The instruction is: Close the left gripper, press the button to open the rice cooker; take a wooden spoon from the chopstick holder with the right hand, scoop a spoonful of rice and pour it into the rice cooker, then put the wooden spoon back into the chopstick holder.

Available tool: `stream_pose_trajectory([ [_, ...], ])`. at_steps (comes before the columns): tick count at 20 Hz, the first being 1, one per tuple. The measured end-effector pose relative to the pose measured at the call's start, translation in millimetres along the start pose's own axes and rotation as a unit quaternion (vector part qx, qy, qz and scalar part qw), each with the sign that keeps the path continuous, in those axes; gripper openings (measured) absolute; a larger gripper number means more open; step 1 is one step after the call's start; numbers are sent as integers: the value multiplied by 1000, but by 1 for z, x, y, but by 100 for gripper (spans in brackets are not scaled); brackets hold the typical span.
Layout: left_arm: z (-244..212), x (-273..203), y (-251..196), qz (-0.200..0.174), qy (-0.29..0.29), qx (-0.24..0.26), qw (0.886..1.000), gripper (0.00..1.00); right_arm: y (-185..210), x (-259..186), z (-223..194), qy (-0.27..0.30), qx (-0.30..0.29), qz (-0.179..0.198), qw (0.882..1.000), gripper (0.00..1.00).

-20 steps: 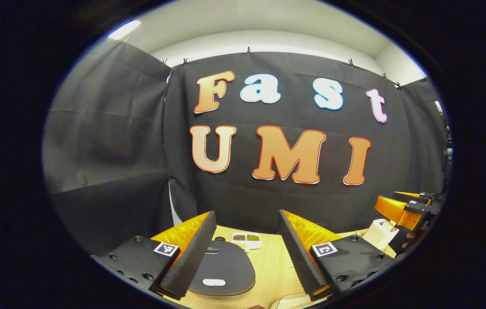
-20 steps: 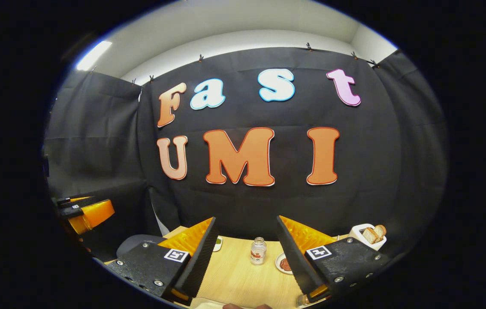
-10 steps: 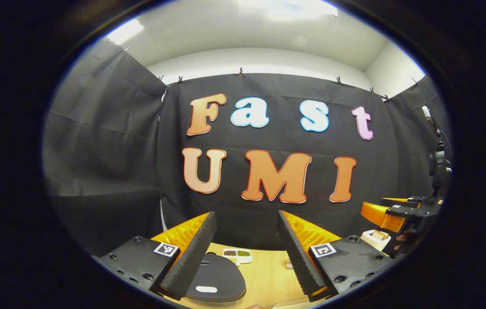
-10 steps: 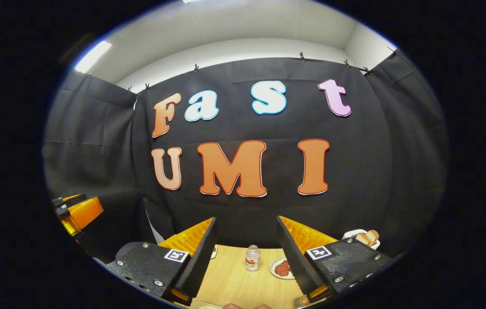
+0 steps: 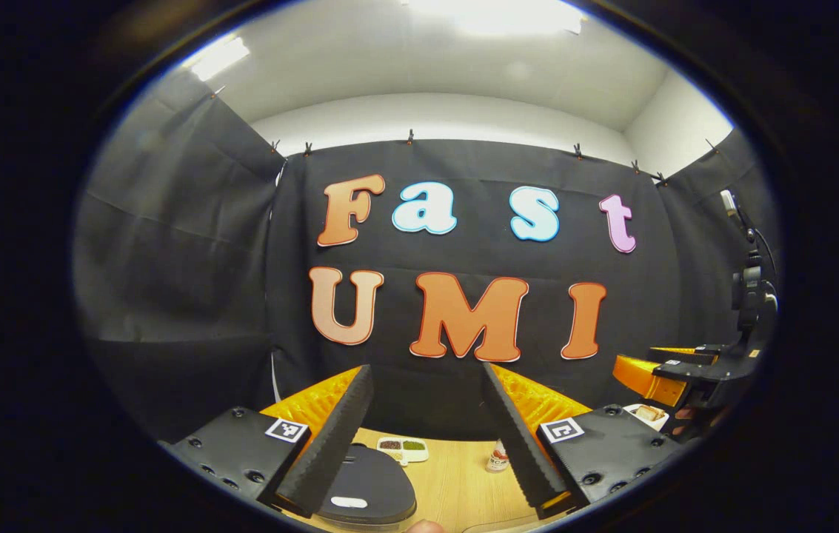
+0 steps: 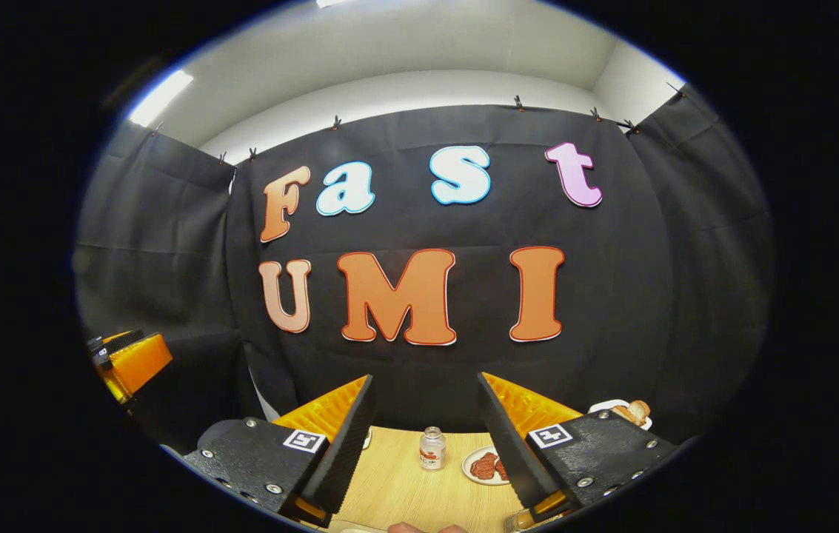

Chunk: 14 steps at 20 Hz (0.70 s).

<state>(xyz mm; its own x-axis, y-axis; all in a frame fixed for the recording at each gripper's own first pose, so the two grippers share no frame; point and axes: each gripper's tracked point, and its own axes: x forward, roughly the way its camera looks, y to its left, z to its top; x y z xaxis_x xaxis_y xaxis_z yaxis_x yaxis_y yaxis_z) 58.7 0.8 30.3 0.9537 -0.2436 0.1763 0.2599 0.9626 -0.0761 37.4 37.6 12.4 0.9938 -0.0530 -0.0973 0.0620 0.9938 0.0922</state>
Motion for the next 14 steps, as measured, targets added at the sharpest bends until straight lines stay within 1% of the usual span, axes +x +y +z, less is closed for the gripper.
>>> stream_pose_trajectory([
  [3, 6, -1, -5, -6, -15, 12, 1000, 99, -2, 0, 3, -4, -1, -2, 1000, 84],
  [7, 3, -2, -17, -20, -11, 12, 1000, 96, -3, -2, 11, -16, -9, -6, 1000, 84],
  [10, 2, -1, -22, -24, -10, 14, 1000, 94, -3, -5, 14, -21, -11, -6, 1000, 84],
  [14, 1, -3, -24, -26, -6, 16, 1000, 94, -4, -5, 14, -21, -10, -9, 1000, 84],
])
